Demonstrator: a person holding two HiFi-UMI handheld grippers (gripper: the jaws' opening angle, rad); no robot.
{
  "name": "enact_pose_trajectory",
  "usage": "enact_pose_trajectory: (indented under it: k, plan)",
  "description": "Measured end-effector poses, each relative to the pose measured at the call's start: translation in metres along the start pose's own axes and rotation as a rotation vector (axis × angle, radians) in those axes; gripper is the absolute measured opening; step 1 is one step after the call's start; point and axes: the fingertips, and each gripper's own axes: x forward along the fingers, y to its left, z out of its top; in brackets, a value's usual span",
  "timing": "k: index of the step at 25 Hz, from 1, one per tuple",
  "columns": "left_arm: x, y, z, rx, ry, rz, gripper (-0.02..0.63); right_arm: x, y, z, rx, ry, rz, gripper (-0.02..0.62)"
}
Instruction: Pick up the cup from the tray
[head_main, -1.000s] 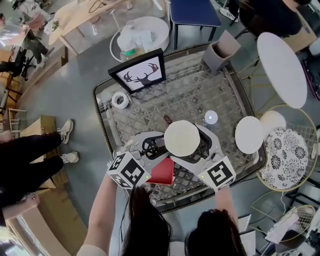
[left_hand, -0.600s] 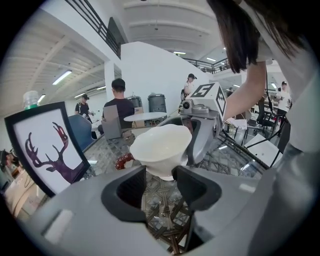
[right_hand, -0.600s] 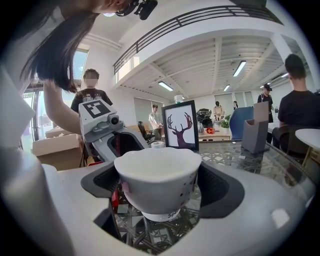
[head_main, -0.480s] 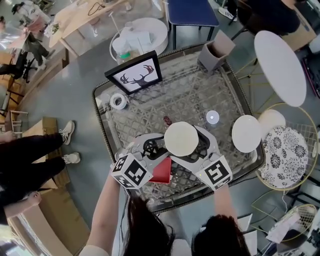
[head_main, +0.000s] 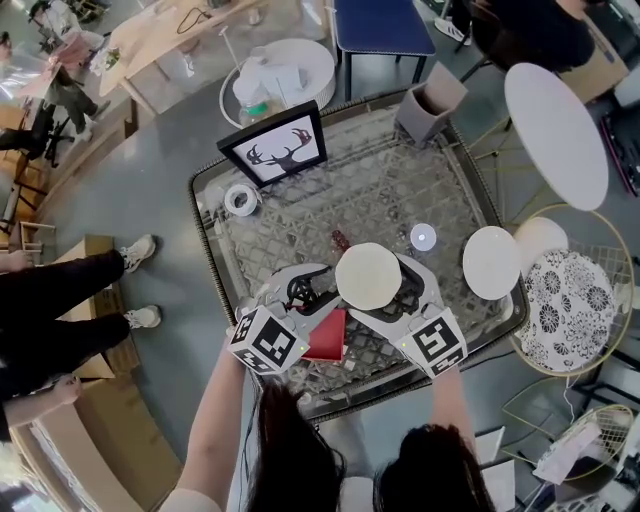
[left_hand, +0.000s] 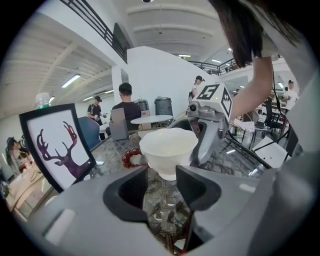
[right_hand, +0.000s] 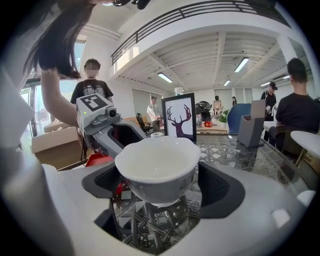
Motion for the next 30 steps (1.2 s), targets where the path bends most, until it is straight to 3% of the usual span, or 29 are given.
enact_pose_trajectory:
  k: [5,9,12,14,18,24,30]
  plan:
    - [-0.009,-0.001,-0.005,-0.037,0.009,0.003,0.180,-0.018,-0.004,-0.006,0.054,0.005,-0.064,0.497]
    - [-0.021,-0.023,-0.005,-0.042,0.021,0.001,0.179,-0.048,0.000,0.007,0.150,-0.092,-0.144,0.497]
    - [-0.037,-0.022,0.006,-0.200,-0.077,0.086,0.145,-0.054,0.016,0.017,0.142,-0.103,-0.148,0.483]
    - [-0.047,-0.019,0.019,-0.280,-0.142,0.134,0.081,-0.058,0.024,0.023,0.135,-0.105,-0.161,0.457]
    - [-0.066,-0.024,0.039,-0.312,-0.176,0.175,0.002,-0.067,0.046,0.046,0.131,-0.115,-0.126,0.308]
    - [-0.088,-0.029,0.065,-0.359,-0.220,0.203,0.000,-0.078,0.062,0.076,0.157,-0.113,-0.170,0.044]
    - [-0.111,-0.040,0.092,-0.399,-0.273,0.201,0.002,-0.084,0.082,0.088,0.162,-0.081,-0.214,0.023]
